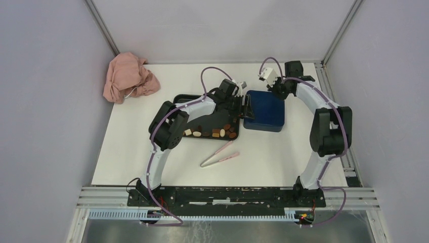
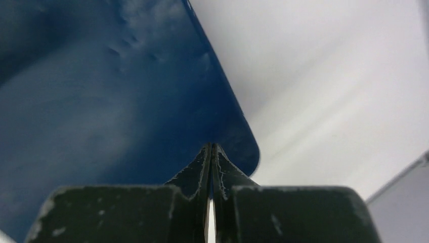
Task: Pack the chocolate
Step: Close the box lid on the packing box.
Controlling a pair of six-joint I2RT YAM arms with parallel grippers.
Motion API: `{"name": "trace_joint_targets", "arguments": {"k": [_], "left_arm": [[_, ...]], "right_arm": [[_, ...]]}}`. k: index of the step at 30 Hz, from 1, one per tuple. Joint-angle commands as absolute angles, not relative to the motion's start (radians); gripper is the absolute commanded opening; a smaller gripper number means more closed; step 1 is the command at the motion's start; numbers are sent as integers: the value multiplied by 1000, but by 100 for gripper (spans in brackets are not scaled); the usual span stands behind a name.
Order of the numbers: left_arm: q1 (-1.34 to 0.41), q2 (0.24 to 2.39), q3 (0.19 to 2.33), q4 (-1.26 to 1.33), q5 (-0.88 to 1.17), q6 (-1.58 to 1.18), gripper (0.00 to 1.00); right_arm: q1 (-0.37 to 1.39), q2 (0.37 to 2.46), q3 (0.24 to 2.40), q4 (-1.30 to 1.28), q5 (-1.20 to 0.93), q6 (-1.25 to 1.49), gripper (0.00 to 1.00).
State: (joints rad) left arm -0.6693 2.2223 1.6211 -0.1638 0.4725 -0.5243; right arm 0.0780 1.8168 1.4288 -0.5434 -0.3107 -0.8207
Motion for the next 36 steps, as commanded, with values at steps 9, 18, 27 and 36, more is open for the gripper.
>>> {"name": "trace_joint_targets", "arguments": {"k": [9, 18, 27, 36], "left_arm": [[-652, 2279, 1626, -208, 470, -541, 75], [-648, 2281, 1591, -143, 500, -585, 71], [-647, 2279, 1556, -96, 520, -613, 68], [-646, 2277, 1540, -66, 540, -633, 60]], "right_arm": [[70, 1937, 1602, -647, -445, -793, 6], [181, 1923, 1752, -643, -667, -654, 5], [212, 2159, 1779, -661, -423, -563, 2], [211, 2237, 1849, -764, -419, -608, 4]]}}
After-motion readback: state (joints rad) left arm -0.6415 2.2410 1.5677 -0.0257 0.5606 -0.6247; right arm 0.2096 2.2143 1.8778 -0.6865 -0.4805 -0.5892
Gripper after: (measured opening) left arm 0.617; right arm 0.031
